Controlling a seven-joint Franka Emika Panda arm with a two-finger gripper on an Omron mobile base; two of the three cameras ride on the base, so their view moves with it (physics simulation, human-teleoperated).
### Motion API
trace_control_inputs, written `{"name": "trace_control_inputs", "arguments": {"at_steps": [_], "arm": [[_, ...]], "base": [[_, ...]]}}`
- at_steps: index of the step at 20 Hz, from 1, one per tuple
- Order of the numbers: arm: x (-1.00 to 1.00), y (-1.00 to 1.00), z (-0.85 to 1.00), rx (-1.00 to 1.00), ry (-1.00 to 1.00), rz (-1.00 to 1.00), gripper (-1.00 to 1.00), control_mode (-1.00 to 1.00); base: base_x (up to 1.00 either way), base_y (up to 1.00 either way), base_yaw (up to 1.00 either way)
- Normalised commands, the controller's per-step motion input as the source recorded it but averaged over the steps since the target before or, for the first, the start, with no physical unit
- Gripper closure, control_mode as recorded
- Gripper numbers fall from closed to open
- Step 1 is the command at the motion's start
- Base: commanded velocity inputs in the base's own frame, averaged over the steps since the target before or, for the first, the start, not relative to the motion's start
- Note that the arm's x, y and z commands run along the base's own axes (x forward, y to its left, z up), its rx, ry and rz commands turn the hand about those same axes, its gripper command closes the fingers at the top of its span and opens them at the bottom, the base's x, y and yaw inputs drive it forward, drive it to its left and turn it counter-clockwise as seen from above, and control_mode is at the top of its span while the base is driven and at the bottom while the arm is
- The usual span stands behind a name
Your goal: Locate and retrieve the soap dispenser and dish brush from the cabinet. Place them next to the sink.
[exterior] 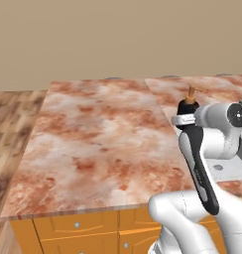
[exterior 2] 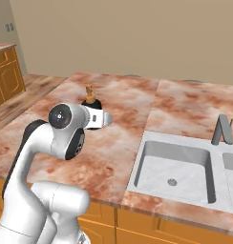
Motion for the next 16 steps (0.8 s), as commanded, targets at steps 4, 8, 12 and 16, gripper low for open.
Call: {"name": "trace_control_inputs", "arguments": {"at_steps": [4, 8, 12, 16], "arm": [[0.58, -0.67, -0.37, 0.0, 0.0, 0.17, 1.0, -1.0], [0.65, -0.5, -0.54, -0.02, 0.04, 0.23, 1.0, -1.0], [0.6, -0.39, -0.65, -0.05, 0.13, 0.27, 1.0, -1.0], [0.62, -0.32, -0.64, -0.03, 0.14, 0.25, 1.0, -1.0]], "base": [[0.0, 0.0, 0.0], [0.0, 0.0, 0.0], [0.0, 0.0, 0.0], [0.0, 0.0, 0.0]]}}
